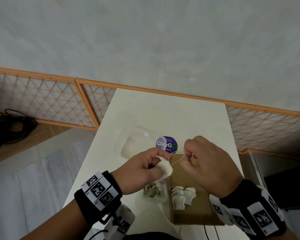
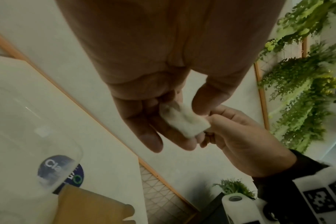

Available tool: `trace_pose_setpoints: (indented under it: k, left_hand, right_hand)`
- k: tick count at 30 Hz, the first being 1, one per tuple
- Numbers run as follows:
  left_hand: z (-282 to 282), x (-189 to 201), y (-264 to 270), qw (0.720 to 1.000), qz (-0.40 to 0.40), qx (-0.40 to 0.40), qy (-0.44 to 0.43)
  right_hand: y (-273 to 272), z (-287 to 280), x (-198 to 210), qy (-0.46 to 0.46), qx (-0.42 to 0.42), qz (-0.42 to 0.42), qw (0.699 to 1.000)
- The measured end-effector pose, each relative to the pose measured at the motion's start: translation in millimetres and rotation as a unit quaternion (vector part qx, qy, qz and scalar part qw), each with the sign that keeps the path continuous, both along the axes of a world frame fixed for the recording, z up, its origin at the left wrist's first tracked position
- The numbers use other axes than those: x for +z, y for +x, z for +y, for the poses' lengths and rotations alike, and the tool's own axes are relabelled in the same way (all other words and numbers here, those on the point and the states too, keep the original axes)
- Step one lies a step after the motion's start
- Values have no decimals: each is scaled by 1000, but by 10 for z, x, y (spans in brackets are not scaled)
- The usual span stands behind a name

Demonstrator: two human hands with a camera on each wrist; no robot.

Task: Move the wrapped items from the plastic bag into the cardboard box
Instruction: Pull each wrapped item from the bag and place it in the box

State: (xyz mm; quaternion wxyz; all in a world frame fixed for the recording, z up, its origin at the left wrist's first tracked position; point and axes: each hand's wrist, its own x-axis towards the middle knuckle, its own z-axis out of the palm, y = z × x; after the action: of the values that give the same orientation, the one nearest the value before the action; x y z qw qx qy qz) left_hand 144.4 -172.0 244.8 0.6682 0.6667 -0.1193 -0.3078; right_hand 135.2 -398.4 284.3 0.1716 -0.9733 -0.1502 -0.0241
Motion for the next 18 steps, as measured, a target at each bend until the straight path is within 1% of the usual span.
trace_pose_setpoints:
  k: [2, 7, 10, 12, 14, 16, 18]
  left_hand:
    - [-61, 49, -13, 1000, -2, -10, -15]
    - [-146, 84, -30, 999, -53, 1, -4]
    - [-130, 82, -58, 995, -86, -16, 49]
    - [-109, 83, -80, 988, -121, -26, 95]
    - [-83, 90, -103, 980, -155, -28, 120]
    - [-58, 83, -110, 971, -193, -7, 138]
    - [-31, 69, -107, 965, -221, 43, 137]
  right_hand:
    - [-8, 17, 66, 2, -1, -17, 1000]
    - [19, -34, 117, 11, -22, -48, 999]
    - [90, -81, 65, -15, -35, -70, 997]
    - [132, -96, 2, -33, -30, -96, 994]
    - [157, -86, -78, -50, -17, -112, 992]
    - [169, -54, -185, -59, -3, -114, 992]
    - [168, 3, -313, -51, 9, -106, 993]
